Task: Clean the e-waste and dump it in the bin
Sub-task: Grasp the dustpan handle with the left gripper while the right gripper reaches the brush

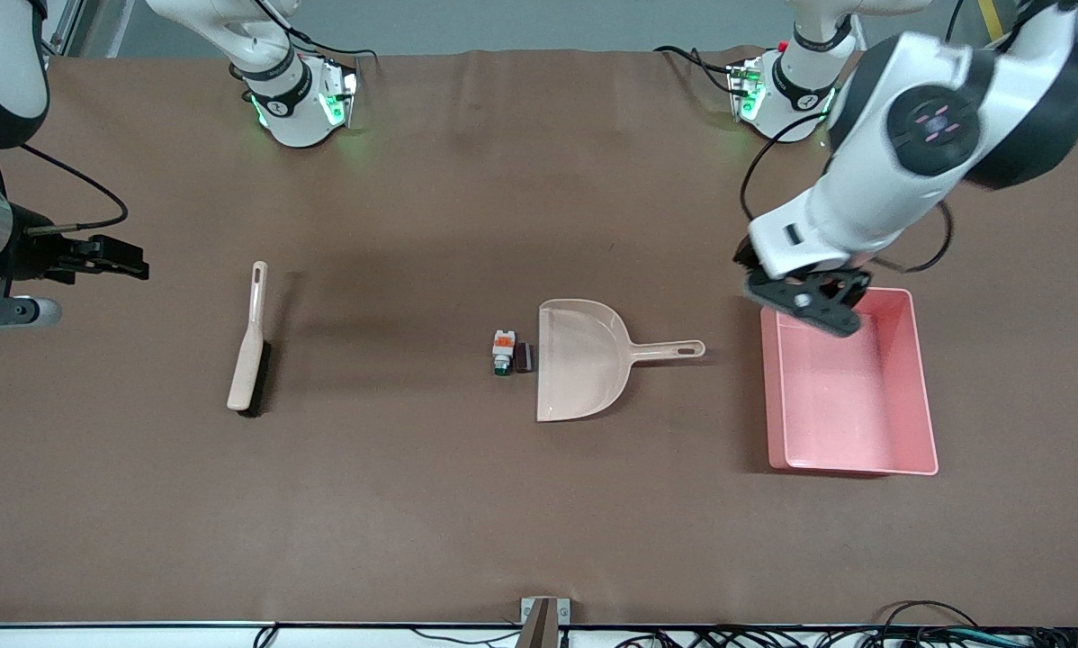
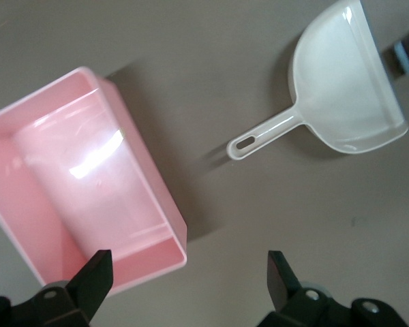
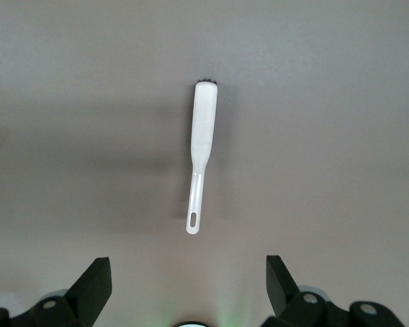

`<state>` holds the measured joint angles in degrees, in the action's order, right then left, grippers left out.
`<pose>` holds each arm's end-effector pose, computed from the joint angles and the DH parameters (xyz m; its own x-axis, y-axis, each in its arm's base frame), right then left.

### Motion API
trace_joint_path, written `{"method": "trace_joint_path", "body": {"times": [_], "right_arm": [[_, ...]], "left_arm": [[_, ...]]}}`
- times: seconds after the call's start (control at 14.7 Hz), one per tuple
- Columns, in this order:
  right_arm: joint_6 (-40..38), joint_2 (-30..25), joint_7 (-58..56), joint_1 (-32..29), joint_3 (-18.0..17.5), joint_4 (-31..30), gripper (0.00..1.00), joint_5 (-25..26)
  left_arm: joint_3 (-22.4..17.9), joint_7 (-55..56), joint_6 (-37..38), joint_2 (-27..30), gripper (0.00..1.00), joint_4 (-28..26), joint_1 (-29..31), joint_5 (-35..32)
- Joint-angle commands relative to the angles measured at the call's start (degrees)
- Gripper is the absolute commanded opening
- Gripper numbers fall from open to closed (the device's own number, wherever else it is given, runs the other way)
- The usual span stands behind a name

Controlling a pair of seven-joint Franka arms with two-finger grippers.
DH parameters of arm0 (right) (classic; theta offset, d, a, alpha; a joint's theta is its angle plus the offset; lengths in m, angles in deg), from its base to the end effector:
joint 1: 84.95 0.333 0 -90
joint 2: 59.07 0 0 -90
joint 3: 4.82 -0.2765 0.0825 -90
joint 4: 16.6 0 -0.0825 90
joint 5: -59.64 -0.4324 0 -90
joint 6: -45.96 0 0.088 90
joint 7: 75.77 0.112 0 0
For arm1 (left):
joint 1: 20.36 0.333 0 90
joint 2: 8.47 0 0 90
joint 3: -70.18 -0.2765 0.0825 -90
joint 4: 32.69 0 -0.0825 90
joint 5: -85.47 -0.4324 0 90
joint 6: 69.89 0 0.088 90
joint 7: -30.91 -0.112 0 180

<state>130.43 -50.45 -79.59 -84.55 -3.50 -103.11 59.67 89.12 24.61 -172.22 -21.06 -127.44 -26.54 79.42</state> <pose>0.6267 -0.0093 0.5112 0.9815 0.0504 -0.1848 0.0497 -0.9987 -0.0084 0.6019 -0.2592 0.4226 0.8397 -0.5374 -0.0781 -0.5403 -0.8412 -0.0219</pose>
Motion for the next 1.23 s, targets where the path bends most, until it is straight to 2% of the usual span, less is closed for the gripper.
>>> {"method": "trace_joint_path", "body": {"times": [0.0, 0.2, 0.41, 0.48, 0.68, 0.82, 1.16], "right_arm": [[-0.4, -0.1, -0.2, -0.3, -0.2, -1.6, 1.0, -0.6], [8.4, 0.2, -0.1, -0.5, -0.1, -8.2, 1.0, -0.3], [21.0, 0.1, -0.2, -0.9, -0.1, -19.2, 1.0, -0.3], [24.9, 0.1, -0.2, -0.9, -0.1, -22.1, 1.0, -0.2], [40.2, 0.7, -0.3, -1.0, 0.0, -32.5, 1.0, 0.0], [47.3, 2.3, -0.1, -1.0, -0.1, -36.8, 1.0, 0.0], [57.4, 8.6, 0.0, -0.8, -0.1, -38.6, 1.0, 0.0]], "left_arm": [[3.3, -2.8, -3.1, -5.9, 1.0, 0.9, -0.1, -3.5], [4.4, -4.2, -6.8, -12.1, 0.97, 1.9, -4.3, -13.1], [4.4, -6.0, -9.3, -16.1, 0.92, 2.2, -7.8, -18.9], [4.6, -9.9, -10.9, -17.2, 0.92, 2.3, -8.1, -21.3], [4.6, -14.2, -14.6, -19.2, 0.92, 1.4, -8.1, -21.5], [4.7, -16.8, -16.6, -21.2, 0.91, 1.3, -8.1, -21.5], [4.7, -22.4, -17.0, -23.4, 0.83, 1.1, -8.1, -21.2]]}}
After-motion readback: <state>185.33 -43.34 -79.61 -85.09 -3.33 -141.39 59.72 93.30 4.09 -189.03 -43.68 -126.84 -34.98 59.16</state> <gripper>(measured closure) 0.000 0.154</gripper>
